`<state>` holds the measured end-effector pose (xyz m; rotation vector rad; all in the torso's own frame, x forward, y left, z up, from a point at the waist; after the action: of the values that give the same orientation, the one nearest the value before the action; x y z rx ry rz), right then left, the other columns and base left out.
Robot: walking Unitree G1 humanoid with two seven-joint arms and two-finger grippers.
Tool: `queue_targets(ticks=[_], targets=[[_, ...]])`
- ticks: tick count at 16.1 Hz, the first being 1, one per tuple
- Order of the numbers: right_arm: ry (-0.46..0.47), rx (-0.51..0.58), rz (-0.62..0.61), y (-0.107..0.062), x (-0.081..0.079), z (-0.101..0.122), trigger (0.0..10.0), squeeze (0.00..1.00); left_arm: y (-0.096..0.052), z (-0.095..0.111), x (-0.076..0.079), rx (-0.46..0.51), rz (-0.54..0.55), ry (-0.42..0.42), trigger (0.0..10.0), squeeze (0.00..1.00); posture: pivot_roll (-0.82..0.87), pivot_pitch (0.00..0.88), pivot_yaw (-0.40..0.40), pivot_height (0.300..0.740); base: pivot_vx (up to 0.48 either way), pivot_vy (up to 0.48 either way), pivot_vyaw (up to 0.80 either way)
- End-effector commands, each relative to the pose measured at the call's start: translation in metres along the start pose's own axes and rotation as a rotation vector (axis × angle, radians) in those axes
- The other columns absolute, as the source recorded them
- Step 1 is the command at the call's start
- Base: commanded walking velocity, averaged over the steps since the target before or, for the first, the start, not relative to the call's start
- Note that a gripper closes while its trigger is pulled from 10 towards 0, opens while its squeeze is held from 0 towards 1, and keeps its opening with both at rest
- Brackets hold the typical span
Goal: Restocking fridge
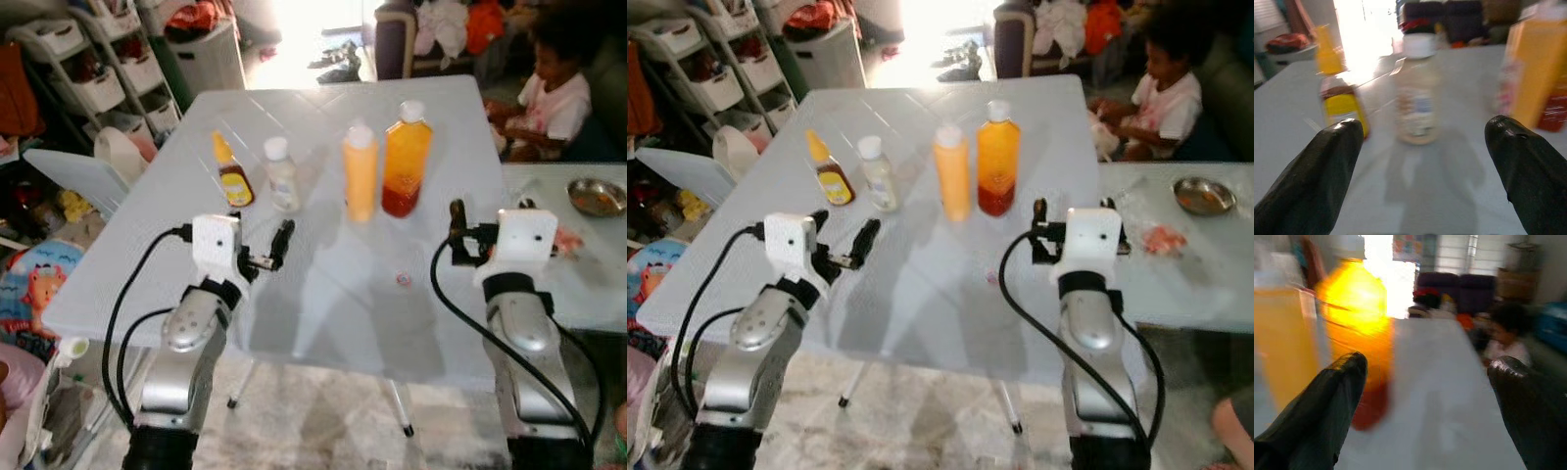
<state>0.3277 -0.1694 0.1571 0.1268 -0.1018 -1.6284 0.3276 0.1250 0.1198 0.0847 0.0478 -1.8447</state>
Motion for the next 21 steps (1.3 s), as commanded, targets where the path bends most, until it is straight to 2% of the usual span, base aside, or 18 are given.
queue_targets(ticks=[1, 8, 11, 13, 15, 17, 19, 21], targets=[[-0.007, -0.007, -0.018, 0.000, 0.008, -0.002, 10.0, 0.00, 0.003, 0.005, 0.006, 0.017, -0.013, -0.020, 10.0, 0.00, -0.10, 0.000, 0.090, 0.740, 0.000, 0.000, 0.00], [-0.005, -0.004, 0.002, 0.000, 0.001, -0.002, 10.0, 0.00, 0.002, 0.004, 0.011, 0.018, -0.015, -0.033, 10.0, 0.00, -0.10, 0.000, 0.089, 0.740, 0.000, 0.000, 0.00], [-0.046, 0.028, 0.026, 0.002, -0.002, 0.006, 10.0, 0.00, 0.001, 0.002, 0.007, 0.012, 0.001, -0.031, 10.0, 0.00, -0.10, 0.000, 0.089, 0.740, 0.000, 0.000, 0.00], [-0.079, 0.062, 0.055, 0.009, -0.004, 0.017, 10.0, 0.00, 0.000, 0.000, 0.004, 0.008, 0.025, -0.029, 10.0, 0.00, -0.10, 0.000, 0.087, 0.740, 0.000, 0.000, 0.00], [-0.066, 0.073, 0.094, 0.019, -0.006, 0.024, 10.0, 0.00, 0.001, 0.000, 0.003, 0.007, 0.030, -0.029, 10.0, 0.00, -0.10, 0.000, 0.085, 0.740, 0.000, 0.000, 0.00], [-0.068, 0.045, 0.128, 0.034, -0.008, 0.022, 10.0, 0.00, 0.001, 0.001, 0.001, 0.008, 0.039, -0.028, 10.0, 0.00, -0.09, 0.000, 0.085, 0.740, 0.000, 0.000, 0.00], [-0.066, 0.034, 0.149, 0.043, -0.009, 0.022, 10.0, 0.00, 0.000, 0.000, -0.007, -0.005, 0.081, -0.042, 10.0, 0.00, -0.07, 0.000, 0.087, 0.740, 0.000, 0.000, 0.00], [-0.062, 0.041, 0.163, 0.055, -0.010, 0.027, 10.0, 0.00, -0.006, -0.006, -0.021, -0.032, 0.135, -0.027, 10.0, 0.00, -0.06, 0.000, 0.089, 0.740, 0.000, 0.000, 0.00]])
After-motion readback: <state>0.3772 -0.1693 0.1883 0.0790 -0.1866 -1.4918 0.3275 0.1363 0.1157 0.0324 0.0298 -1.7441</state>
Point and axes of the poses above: a point about 5 cm out from each wrist's last joint towards the gripper, its own y axis pointing out of the wrist towards the gripper, its own z axis along the axis of the wrist's last joint, x = y × z, the point moved 5 cm from there along y, pointing out of the wrist towards the gripper, and after that the axes turned 8 degrees about y, right-handed, at the moved point
